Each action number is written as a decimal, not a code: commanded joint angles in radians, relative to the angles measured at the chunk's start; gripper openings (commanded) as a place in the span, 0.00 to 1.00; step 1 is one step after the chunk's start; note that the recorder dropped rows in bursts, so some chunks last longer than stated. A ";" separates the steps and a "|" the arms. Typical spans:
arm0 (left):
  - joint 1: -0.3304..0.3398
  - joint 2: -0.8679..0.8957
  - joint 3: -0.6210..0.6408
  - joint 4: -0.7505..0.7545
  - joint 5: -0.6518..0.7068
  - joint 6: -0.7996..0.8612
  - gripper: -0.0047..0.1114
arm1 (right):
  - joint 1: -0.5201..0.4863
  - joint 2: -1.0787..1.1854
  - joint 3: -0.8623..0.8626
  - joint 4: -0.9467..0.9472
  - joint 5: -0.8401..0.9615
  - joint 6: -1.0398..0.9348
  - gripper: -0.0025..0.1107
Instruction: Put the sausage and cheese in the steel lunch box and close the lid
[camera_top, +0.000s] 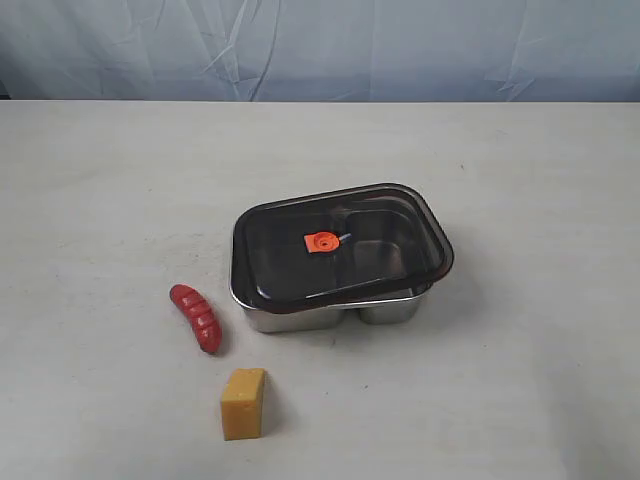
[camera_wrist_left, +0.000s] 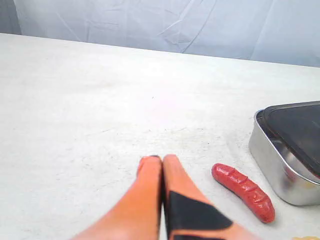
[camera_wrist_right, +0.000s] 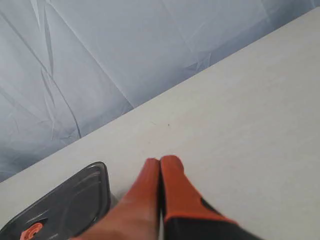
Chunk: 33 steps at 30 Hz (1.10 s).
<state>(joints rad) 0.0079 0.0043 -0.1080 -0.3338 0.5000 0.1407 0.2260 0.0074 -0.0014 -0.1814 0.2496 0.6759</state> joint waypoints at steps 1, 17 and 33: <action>0.000 -0.004 0.000 0.003 -0.007 -0.003 0.04 | -0.006 -0.007 0.001 -0.007 -0.025 -0.003 0.01; 0.000 -0.004 0.000 0.003 -0.007 -0.003 0.04 | -0.006 -0.007 0.001 0.014 -0.942 0.094 0.01; 0.000 -0.004 0.000 0.003 -0.007 -0.003 0.04 | -0.006 0.605 -0.530 0.087 -0.083 -0.173 0.01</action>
<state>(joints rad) 0.0079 0.0043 -0.1080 -0.3338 0.5000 0.1407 0.2260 0.4406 -0.3958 -0.0460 0.0668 0.5621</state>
